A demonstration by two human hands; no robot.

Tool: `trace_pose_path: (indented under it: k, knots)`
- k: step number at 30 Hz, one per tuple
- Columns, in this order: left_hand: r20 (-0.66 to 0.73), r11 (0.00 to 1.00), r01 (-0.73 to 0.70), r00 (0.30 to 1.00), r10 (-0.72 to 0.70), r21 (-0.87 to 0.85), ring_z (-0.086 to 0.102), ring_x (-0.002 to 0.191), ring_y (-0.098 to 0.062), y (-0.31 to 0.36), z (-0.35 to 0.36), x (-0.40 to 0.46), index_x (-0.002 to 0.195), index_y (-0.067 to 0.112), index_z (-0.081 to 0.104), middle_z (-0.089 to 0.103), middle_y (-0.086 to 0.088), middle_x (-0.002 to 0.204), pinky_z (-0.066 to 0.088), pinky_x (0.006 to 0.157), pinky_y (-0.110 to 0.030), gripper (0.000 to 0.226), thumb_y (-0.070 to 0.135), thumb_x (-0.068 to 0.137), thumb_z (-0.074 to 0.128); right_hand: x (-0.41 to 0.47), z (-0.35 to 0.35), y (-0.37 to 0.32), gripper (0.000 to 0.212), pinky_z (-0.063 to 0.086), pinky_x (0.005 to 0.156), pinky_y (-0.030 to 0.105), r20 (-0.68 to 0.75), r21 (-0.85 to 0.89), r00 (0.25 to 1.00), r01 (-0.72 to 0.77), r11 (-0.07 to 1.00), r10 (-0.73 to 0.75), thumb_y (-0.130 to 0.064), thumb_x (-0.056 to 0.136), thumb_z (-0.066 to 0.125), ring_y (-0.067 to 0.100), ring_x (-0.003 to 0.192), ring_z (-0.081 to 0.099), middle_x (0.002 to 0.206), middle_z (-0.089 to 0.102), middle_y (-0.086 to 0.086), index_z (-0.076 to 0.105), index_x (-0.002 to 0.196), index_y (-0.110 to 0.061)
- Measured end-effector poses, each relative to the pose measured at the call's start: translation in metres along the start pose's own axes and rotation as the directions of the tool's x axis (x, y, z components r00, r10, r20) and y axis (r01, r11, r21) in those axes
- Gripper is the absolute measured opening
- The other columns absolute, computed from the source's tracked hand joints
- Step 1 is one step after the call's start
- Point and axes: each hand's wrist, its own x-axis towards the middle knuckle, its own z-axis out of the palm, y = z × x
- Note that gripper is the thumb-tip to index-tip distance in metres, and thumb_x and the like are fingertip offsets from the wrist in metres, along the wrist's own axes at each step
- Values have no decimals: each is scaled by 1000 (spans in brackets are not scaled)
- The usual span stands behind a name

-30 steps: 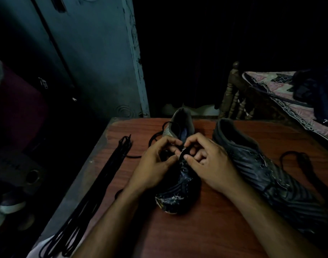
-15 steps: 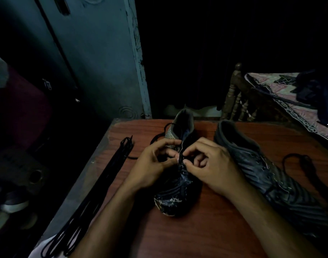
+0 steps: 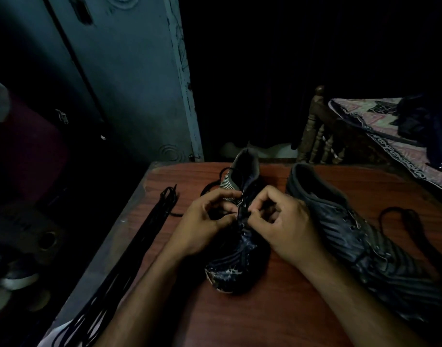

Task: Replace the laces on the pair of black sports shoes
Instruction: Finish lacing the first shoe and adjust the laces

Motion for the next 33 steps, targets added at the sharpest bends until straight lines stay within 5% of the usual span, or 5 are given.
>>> trace_pose_path:
  k: [12, 19, 24, 30, 33]
  knots:
    - [-161, 983, -47, 984, 76, 179, 68, 89, -14, 6, -5, -4, 116, 28, 73, 74, 4, 107, 56, 78, -32, 45, -9, 95, 59, 10, -4, 0, 14, 52, 60, 36, -96, 578, 950, -189, 794, 297, -6, 99, 51, 15, 55, 49, 60, 48, -5, 48, 87, -12]
    - [-241, 869, -85, 944, 228, 487, 69, 90, 3, 12, -5, -10, 114, 31, 76, 72, 26, 101, 52, 77, -14, 30, 8, 98, 63, 5, -13, -7, 13, 39, 64, 5, 3, -71, 997, -77, 995, 77, -24, 93, 68, -10, 75, 56, 74, 55, -17, 56, 86, -24]
    - [-263, 849, -58, 938, 227, 526, 68, 96, 9, 12, -5, -11, 114, 36, 74, 74, 25, 104, 53, 81, -17, 27, 17, 101, 62, 6, -22, -6, 18, 39, 60, 14, 226, -337, 959, -86, 938, 169, -41, 85, 76, -6, 71, 57, 72, 60, -16, 63, 81, -30]
    - [-288, 891, -24, 942, 172, 452, 71, 94, 1, 7, -4, -8, 116, 37, 72, 75, 22, 106, 60, 88, -42, 27, 18, 105, 55, 15, -23, -4, 15, 56, 78, 31, -53, 178, 979, -182, 967, 194, -34, 99, 59, 7, 83, 67, 88, 71, -2, 63, 91, -21]
    - [-306, 902, -19, 937, 167, 432, 72, 92, -3, 5, -4, -8, 116, 37, 71, 74, 20, 104, 60, 88, -47, 26, 21, 107, 52, 20, -22, -11, 17, 58, 81, 43, -45, 643, 939, -235, 729, 342, -21, 106, 45, 30, 91, 71, 87, 73, 8, 55, 95, -13]
